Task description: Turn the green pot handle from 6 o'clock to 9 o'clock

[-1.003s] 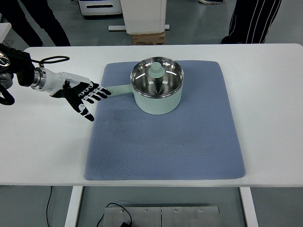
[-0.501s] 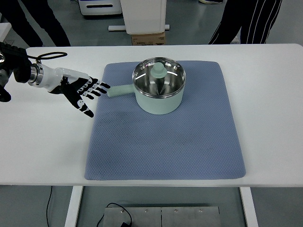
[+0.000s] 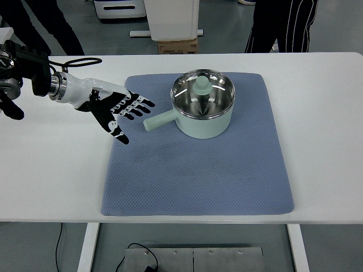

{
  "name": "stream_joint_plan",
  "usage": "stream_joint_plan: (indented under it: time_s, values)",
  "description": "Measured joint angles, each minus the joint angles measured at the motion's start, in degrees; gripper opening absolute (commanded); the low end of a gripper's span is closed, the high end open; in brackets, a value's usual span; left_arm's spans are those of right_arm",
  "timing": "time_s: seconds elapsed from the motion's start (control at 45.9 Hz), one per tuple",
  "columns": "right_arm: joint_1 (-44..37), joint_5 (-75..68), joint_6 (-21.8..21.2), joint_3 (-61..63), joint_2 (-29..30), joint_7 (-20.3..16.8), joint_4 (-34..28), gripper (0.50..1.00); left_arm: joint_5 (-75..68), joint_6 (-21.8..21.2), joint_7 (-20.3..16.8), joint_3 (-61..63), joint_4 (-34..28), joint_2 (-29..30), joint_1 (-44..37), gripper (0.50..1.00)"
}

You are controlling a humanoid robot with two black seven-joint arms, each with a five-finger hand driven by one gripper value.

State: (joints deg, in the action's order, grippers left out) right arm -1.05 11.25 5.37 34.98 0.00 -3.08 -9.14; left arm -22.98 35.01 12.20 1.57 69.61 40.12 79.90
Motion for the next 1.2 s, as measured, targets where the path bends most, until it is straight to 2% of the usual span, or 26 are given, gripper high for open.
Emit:
stream_joint_plan:
  time_s: [0.131, 0.327, 0.632, 0.916, 1.046, 1.199]
  values:
    - [0.00, 0.00, 0.00, 0.00, 0.00, 0.00, 0.00, 1.000, 0.75, 0.00, 0.00, -0.17, 0.00, 0.18, 0.65, 1.000]
    - [0.00, 0.00, 0.00, -0.04, 0.00, 0.00, 0.00, 1.000, 9.14, -0.01, -0.07, -3.10, -0.83, -0.16, 2.45, 1.000]
    - [0.00, 0.00, 0.00, -0.01, 0.00, 0.01, 0.00, 1.000, 22.55, -0.03, -0.70, -9.50, -7.09, -1.74, -0.71, 1.000]
    - [-0.01, 0.00, 0.00, -0.02, 0.00, 0.02, -0.01, 1.000, 30.49, -0.01, -0.91, -22.75, -18.26, -5.70, -9.29, 1.000]
    - [0.00, 0.00, -0.01, -0.02, 0.00, 0.02, 0.00, 1.000, 31.85, -0.02, -2.98, -29.22, -24.75, -7.53, -12.51, 1.000]
    - [0.00, 0.00, -0.01, -0.02, 0.00, 0.02, 0.00, 1.000, 35.34, -0.02, -4.84, -33.67, -28.98, -9.55, -14.98, 1.000]
